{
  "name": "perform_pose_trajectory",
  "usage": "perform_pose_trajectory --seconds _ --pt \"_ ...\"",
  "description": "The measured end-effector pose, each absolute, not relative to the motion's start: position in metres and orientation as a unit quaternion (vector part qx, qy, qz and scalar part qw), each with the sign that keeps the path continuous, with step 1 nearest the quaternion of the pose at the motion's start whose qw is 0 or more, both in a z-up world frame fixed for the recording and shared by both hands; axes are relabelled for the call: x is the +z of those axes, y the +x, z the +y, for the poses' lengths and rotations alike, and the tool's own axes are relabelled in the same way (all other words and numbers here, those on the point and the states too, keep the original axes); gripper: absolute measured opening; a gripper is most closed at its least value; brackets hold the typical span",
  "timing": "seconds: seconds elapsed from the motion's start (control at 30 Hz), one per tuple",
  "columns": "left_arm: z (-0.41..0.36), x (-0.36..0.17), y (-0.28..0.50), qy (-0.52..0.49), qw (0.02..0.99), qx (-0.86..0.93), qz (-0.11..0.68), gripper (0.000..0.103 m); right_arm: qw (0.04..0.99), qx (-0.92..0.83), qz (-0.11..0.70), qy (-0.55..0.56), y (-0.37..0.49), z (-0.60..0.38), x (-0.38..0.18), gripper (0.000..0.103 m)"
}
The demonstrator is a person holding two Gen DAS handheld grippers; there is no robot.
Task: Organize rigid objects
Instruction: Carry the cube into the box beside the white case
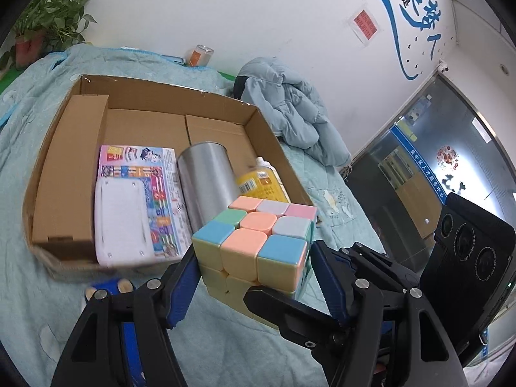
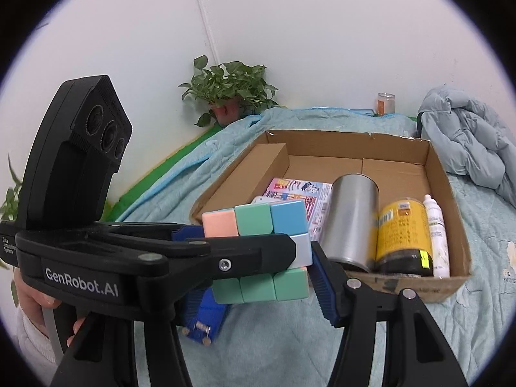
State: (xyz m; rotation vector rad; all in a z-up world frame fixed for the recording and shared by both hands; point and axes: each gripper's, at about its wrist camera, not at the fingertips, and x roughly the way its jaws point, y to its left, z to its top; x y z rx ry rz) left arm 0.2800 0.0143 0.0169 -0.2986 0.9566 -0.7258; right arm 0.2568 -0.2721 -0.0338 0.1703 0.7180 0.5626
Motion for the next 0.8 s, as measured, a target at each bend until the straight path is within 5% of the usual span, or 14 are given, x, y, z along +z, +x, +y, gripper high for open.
perform_pose_trajectory --seconds 0.63,0.8 --pt "0.025 -0.078 0.401 -0.174 0.731 -0.344 0.564 0.064 0.85 0.19 0.461 0.167 0.336 -0.252 -0.102 0.057" --pt "0.028 -0.073 0.408 -0.184 0.733 -0.346 0.555 0.077 0.851 0.165 0.468 0.173 0.336 -0.25 -0.103 0.057"
